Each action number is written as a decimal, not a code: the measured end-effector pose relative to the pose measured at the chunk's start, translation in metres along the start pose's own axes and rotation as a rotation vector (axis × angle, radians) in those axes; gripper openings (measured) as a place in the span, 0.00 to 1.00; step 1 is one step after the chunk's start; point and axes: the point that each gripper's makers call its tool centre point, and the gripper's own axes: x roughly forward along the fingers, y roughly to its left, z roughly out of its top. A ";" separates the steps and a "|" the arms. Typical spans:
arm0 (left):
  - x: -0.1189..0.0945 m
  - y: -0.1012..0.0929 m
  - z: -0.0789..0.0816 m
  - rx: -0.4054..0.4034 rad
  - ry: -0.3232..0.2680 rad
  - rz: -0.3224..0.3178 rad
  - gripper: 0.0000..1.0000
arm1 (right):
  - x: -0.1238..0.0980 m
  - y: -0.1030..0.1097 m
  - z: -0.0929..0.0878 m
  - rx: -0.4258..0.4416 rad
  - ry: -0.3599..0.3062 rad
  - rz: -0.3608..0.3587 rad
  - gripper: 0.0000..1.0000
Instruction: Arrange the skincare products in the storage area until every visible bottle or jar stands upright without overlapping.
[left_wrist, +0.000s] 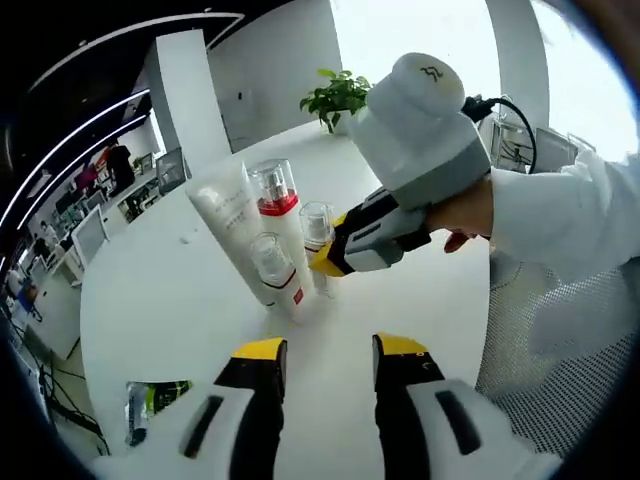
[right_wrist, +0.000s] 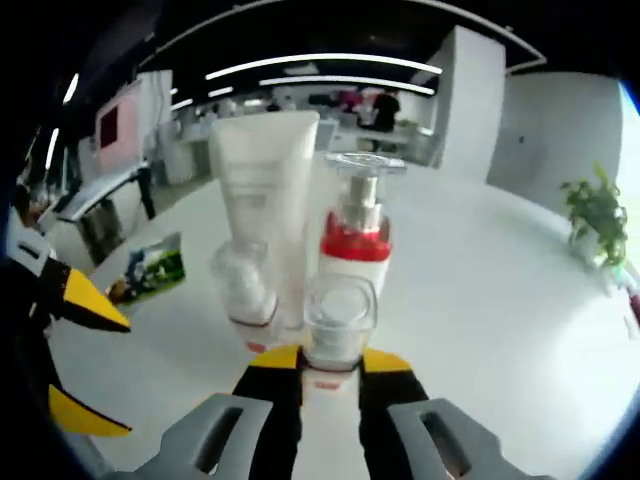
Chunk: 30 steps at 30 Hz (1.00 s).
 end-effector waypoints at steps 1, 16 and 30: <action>-0.001 -0.001 0.000 -0.002 -0.001 -0.009 0.36 | 0.000 0.000 0.000 -0.001 -0.001 -0.003 0.13; -0.004 0.002 -0.004 -0.013 -0.022 -0.047 0.35 | 0.004 0.002 0.005 -0.001 -0.011 -0.044 0.14; -0.004 -0.003 0.000 -0.005 -0.045 -0.076 0.35 | 0.003 0.002 0.005 0.001 -0.013 -0.080 0.14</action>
